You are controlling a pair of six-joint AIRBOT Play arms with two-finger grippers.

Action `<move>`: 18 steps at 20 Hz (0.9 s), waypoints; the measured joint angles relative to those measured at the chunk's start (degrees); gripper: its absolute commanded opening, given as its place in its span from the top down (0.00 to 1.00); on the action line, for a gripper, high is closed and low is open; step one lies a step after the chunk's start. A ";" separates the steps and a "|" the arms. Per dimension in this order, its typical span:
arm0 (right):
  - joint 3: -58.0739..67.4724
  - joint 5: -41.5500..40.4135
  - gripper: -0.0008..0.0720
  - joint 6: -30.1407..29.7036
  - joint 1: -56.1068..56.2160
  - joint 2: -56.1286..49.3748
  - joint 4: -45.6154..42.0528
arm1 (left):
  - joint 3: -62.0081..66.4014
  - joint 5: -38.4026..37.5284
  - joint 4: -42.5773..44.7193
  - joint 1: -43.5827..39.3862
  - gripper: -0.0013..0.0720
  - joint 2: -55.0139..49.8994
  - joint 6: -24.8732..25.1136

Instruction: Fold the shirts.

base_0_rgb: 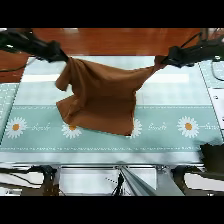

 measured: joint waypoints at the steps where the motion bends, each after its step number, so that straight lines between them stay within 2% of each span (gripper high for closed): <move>1: 0.00 -0.85 0.95 -0.02 0.00 -1.60 0.33 | 0.00 0.37 -1.36 -0.48 0.95 -2.54 -0.39; 2: 0.00 -1.40 0.95 -0.02 0.00 -3.10 0.55 | 0.00 0.31 -2.38 -0.81 0.88 -4.46 -0.98; 4: 0.00 -2.12 0.95 -0.07 0.00 -4.98 0.81 | 0.09 -0.96 -3.96 -0.83 0.69 -7.26 -2.40; 5: 0.00 -2.25 0.95 -0.13 0.00 -5.49 0.87 | 0.50 -1.92 -4.46 -0.22 0.63 -8.00 -3.37; 9: 0.00 -0.39 0.95 -1.11 0.00 -6.21 0.94 | 3.54 -10.69 -5.16 6.08 0.63 -7.45 -8.00; 12: 0.00 3.08 0.95 -2.05 0.00 -6.36 -0.13 | 3.96 -15.50 -2.49 12.22 0.62 -1.42 -9.49; 13: 0.00 4.24 0.95 -2.32 0.00 -6.36 -0.72 | 3.15 -16.55 -0.52 13.70 0.48 1.20 -10.01; 14: 0.00 5.03 0.95 -2.56 0.00 -6.38 -1.29 | 1.57 -17.49 1.66 14.86 0.23 4.04 -10.12; 15: 0.00 5.81 0.95 -2.69 0.00 -6.40 -2.01 | -1.14 -18.40 3.87 15.78 0.15 7.39 -10.47; 18: 0.00 6.80 0.95 -2.97 0.00 -6.43 -3.06 | -15.58 -18.45 8.57 16.98 0.15 17.94 -10.80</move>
